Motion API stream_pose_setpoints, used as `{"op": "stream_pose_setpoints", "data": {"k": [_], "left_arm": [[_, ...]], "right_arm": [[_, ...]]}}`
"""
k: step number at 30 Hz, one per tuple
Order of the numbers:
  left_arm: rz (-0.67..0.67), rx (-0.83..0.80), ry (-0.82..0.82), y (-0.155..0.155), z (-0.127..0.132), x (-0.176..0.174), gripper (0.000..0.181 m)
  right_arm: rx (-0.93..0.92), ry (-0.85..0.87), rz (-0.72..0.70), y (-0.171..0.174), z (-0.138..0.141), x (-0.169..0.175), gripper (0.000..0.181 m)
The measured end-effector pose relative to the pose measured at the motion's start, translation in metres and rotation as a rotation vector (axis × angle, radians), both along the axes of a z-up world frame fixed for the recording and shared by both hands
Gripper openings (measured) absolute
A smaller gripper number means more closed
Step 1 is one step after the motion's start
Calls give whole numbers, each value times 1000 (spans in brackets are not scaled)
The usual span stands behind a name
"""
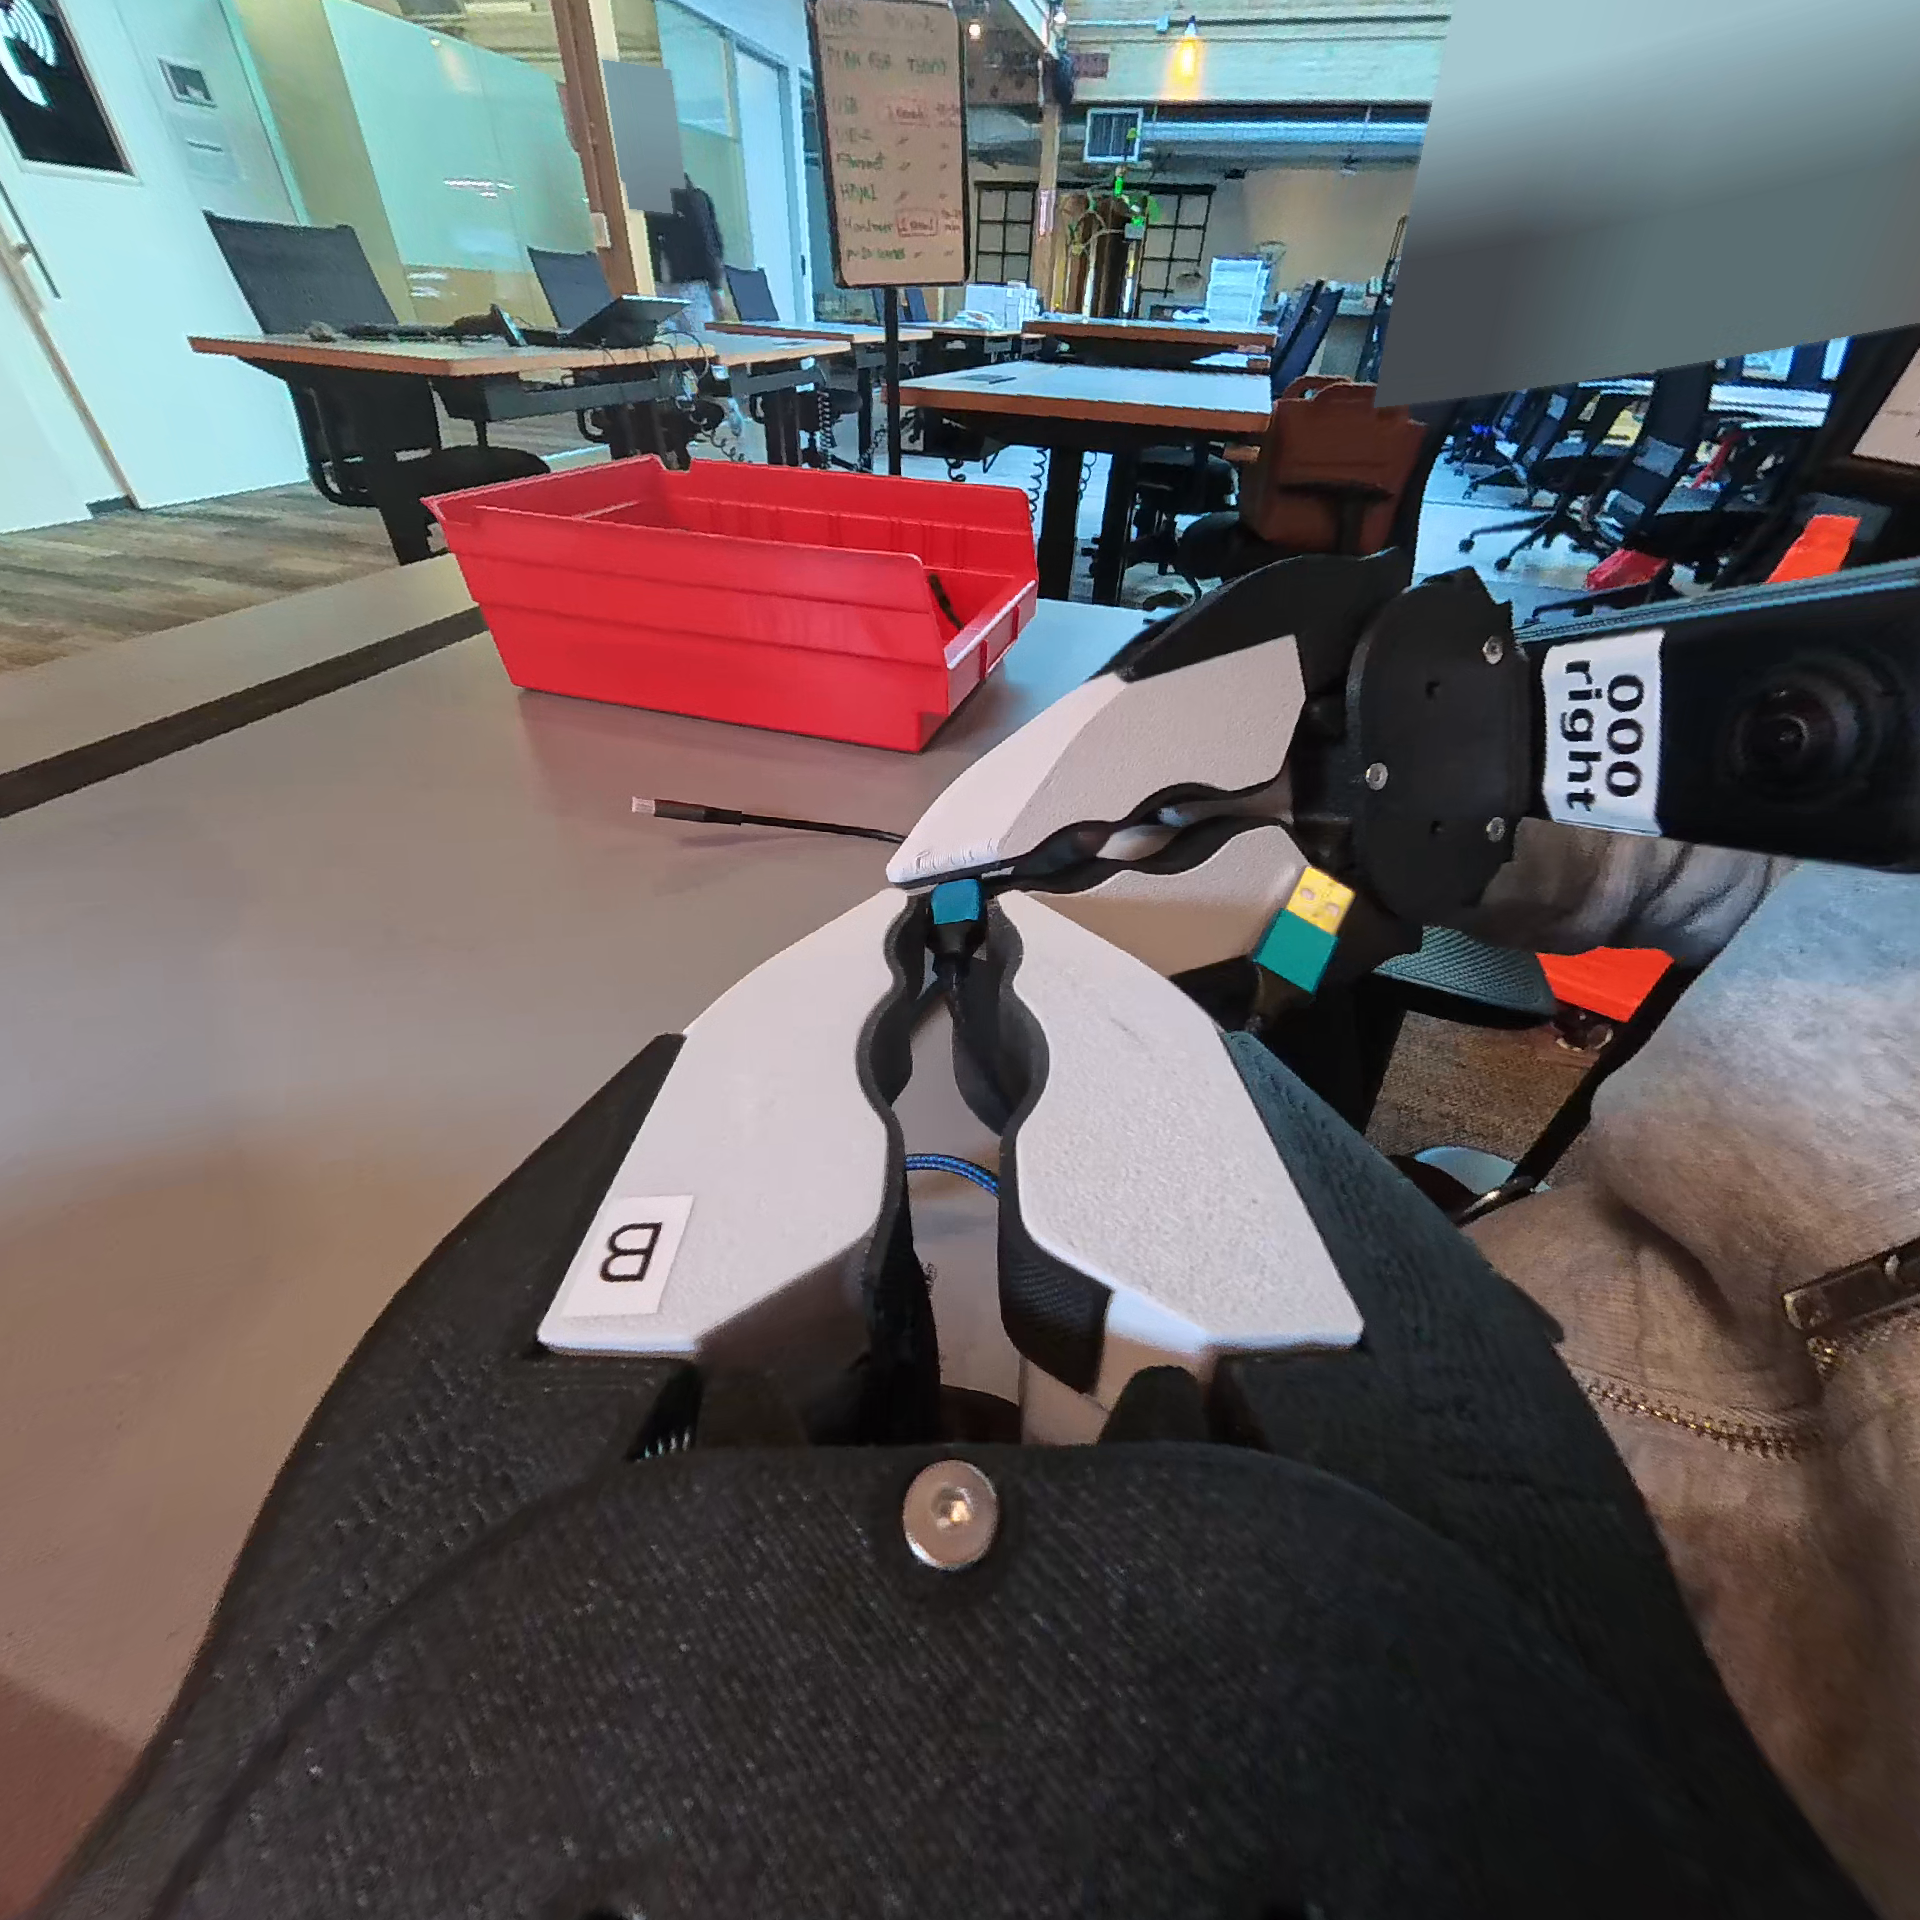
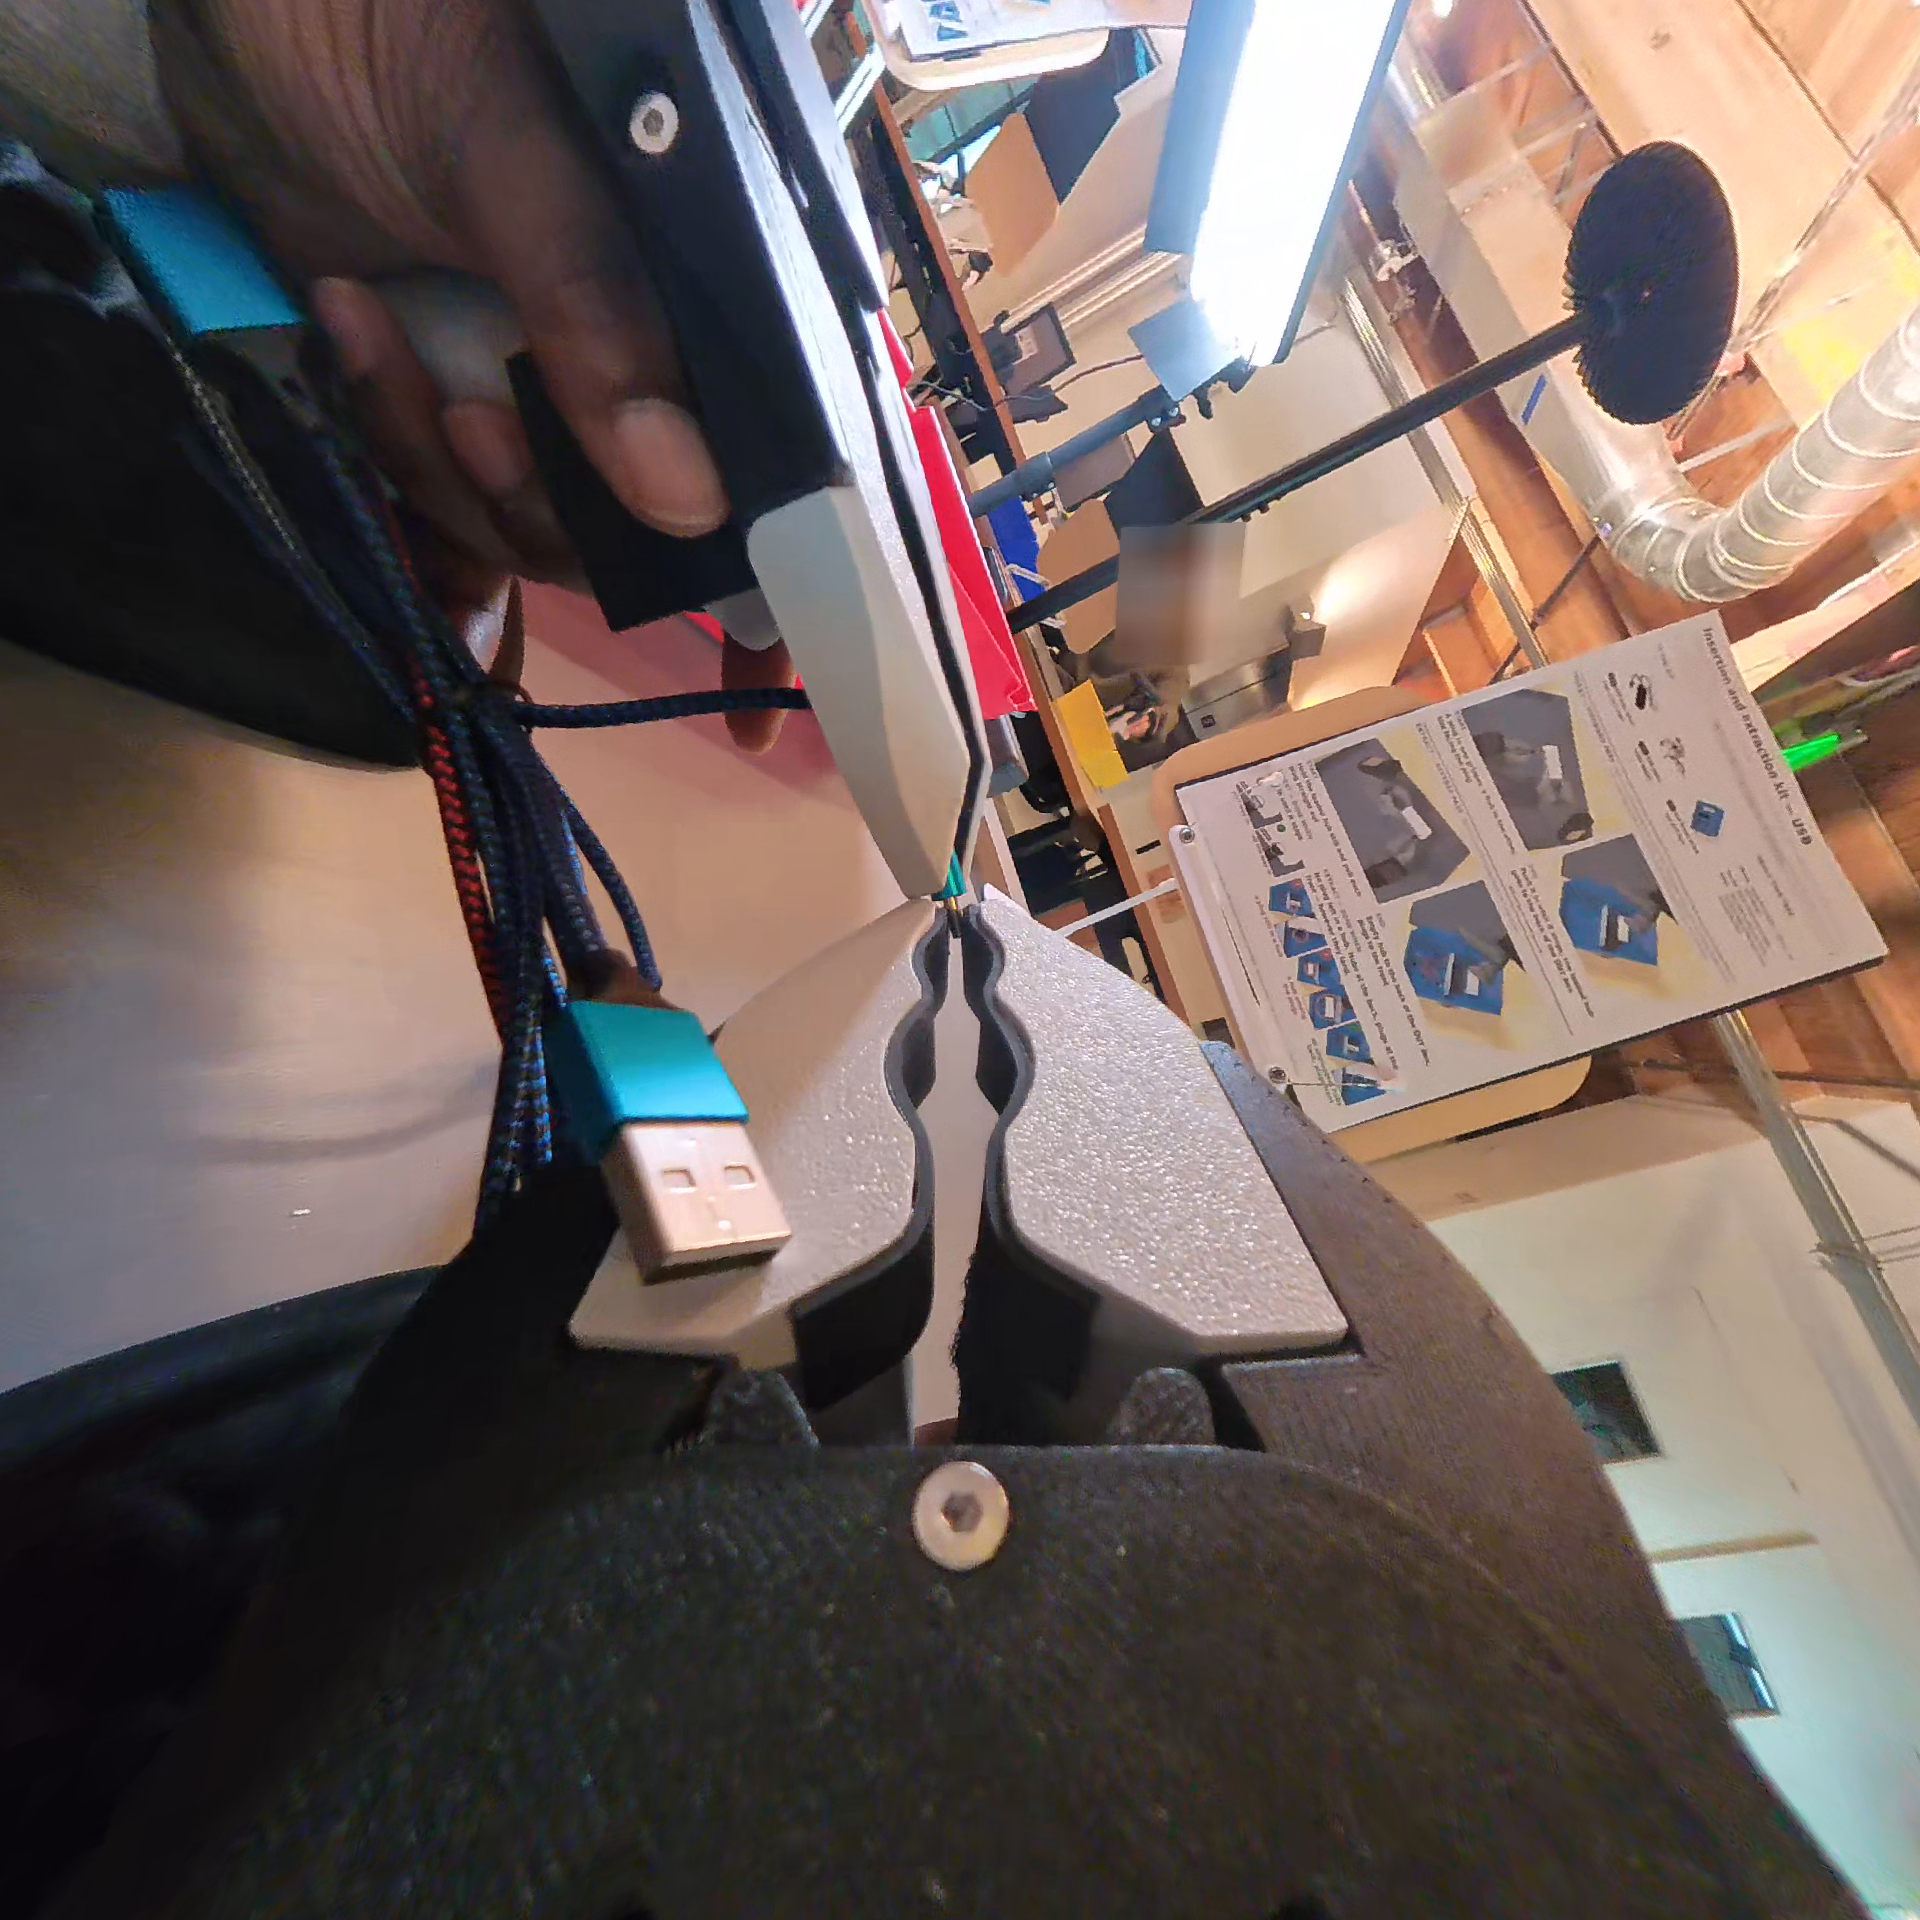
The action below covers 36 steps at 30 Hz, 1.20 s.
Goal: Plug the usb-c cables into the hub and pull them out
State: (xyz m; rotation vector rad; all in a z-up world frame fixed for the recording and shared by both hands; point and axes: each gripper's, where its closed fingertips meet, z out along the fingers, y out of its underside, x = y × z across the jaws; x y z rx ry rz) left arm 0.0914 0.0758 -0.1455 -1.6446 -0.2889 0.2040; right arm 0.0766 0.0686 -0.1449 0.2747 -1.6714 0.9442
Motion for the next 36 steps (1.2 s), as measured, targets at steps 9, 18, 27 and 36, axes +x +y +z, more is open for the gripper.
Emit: {"op": "stream_pose_setpoints", "data": {"k": [9, 18, 27, 36], "left_arm": [[-5, 40, -23, -1, 4, 0, 11], [67, -14, 48, -17, 4, -7, 10], [37, -105, 128, -19, -9, 0, 11], [17, -87, 118, -19, -10, 1, 11]], "right_arm": [[-52, 0, -11, 0, 5, -1, 2], [-311, -587, 107, 30, 23, -21, 36], [-112, -1670, 68, 67, -58, -47, 49], [360, -1161, -105, 72, -104, -46, 22]]}}
